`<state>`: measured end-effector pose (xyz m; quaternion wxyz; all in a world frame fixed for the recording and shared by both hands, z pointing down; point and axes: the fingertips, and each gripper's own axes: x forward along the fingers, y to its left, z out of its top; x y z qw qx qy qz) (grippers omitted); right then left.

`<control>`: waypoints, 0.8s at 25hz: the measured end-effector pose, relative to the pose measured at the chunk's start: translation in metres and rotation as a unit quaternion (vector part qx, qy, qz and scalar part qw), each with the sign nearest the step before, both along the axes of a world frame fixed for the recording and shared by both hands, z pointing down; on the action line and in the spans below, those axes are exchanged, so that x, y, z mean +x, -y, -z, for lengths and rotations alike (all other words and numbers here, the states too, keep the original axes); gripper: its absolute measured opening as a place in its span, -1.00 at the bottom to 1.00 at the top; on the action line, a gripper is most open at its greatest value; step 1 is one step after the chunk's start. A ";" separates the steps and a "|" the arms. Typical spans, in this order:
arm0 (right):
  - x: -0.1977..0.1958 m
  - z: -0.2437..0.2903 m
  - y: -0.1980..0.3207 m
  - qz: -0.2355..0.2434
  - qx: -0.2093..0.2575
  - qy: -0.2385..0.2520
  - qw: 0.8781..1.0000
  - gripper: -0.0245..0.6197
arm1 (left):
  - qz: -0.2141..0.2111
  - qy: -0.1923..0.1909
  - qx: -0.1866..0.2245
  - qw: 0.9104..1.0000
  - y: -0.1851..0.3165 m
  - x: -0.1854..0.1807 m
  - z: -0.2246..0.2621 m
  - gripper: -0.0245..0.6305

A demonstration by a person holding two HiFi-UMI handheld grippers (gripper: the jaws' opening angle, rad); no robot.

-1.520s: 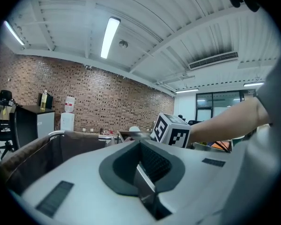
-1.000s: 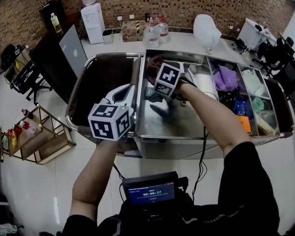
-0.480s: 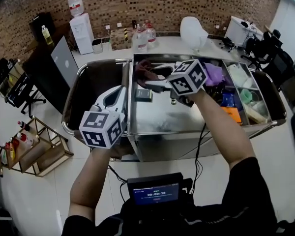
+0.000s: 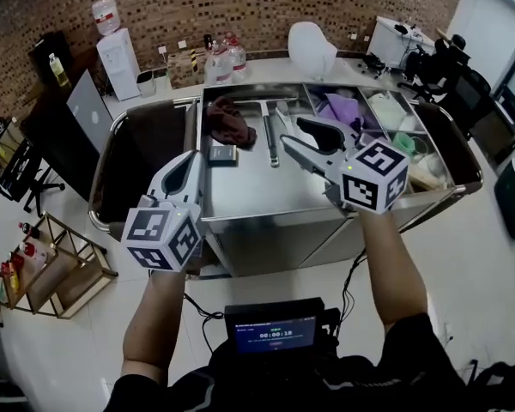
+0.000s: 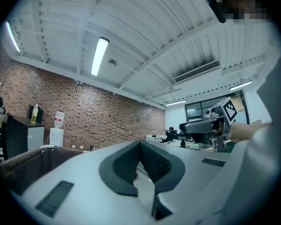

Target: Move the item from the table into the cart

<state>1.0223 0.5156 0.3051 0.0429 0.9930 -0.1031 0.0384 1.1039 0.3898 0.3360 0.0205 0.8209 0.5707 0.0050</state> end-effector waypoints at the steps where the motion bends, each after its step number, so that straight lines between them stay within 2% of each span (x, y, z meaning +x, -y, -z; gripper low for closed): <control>1: -0.020 0.003 -0.008 -0.011 0.005 -0.012 1.000 -0.33 | 0.004 0.002 0.000 1.000 -0.001 -0.011 -0.001 -0.92; 4: -0.082 0.004 -0.036 -0.039 0.016 -0.042 0.998 -0.35 | 0.020 0.008 -0.001 1.000 -0.012 -0.048 -0.004 -0.92; 5: -0.104 0.003 -0.046 -0.047 0.017 -0.050 0.998 -0.55 | 0.025 0.012 -0.002 1.000 -0.016 -0.063 -0.006 -0.92; 6: -0.125 0.002 -0.055 -0.053 0.016 -0.056 0.997 -0.65 | 0.031 0.014 -0.005 0.999 -0.022 -0.079 -0.007 -0.92; 9: -0.181 -0.001 -0.080 -0.065 0.010 -0.072 0.995 -0.67 | 0.038 0.002 -0.009 0.999 -0.040 -0.133 -0.007 -0.92; 10: -0.196 -0.001 -0.086 -0.070 0.013 -0.080 0.994 -0.89 | 0.037 -0.005 -0.008 0.999 -0.046 -0.149 -0.007 -0.92; 15: -0.230 -0.015 -0.087 -0.074 0.026 -0.085 0.993 -0.89 | 0.042 -0.027 0.004 0.999 -0.052 -0.197 -0.009 -0.92; 20: -0.256 -0.033 -0.072 -0.095 0.059 -0.092 0.989 -0.89 | 0.043 -0.027 0.037 0.998 -0.037 -0.222 -0.032 -0.92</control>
